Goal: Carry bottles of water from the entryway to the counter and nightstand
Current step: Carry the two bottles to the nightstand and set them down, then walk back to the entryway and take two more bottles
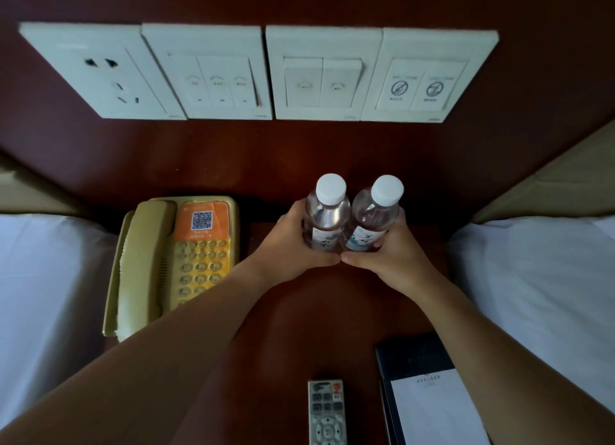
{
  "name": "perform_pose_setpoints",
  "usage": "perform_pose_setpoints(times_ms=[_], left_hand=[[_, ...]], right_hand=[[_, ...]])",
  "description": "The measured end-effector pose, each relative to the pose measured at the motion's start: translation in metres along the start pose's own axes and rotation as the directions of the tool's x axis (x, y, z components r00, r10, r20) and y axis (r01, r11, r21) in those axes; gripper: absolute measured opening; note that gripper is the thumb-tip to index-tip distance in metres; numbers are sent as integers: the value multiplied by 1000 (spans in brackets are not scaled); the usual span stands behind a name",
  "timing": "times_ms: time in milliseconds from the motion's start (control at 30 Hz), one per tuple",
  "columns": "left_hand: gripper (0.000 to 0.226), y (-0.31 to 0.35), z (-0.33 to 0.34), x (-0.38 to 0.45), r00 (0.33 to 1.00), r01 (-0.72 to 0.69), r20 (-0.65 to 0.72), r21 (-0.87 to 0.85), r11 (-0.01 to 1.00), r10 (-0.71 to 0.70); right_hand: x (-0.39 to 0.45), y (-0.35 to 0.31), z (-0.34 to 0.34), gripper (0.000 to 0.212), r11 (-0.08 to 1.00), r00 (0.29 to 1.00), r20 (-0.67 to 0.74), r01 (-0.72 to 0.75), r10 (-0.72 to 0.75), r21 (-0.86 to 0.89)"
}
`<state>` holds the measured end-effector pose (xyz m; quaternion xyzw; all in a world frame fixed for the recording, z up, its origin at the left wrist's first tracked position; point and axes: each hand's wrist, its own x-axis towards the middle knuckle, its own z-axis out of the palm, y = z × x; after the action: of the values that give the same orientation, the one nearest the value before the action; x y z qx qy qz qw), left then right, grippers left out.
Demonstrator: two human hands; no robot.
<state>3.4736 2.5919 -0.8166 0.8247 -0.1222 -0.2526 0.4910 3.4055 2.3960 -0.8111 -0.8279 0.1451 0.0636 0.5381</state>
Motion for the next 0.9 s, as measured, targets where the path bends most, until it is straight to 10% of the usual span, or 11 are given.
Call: perform_pose_setpoints(times_ms=[167, 500, 700, 900], left_hand=[[84, 71, -34, -58, 981, -48, -186, 8, 999, 48], [7, 294, -173, -226, 811, -169, -551, 100, 980, 196], [5, 373, -265, -405, 545, 1, -813, 247, 969, 206], [14, 414, -298, -662, 123, 226, -984, 156, 962, 130]], right_hand=[[-47, -80, -38, 105, 999, 985, -173, 0, -8, -42], [-130, -327, -88, 20, 928, 917, -145, 366, -372, -64], [-204, -483, -33, 17, 805, 789, 168, 589, -591, 71], [-364, -628, 70, 34, 635, 443, 500, 702, -744, 323]])
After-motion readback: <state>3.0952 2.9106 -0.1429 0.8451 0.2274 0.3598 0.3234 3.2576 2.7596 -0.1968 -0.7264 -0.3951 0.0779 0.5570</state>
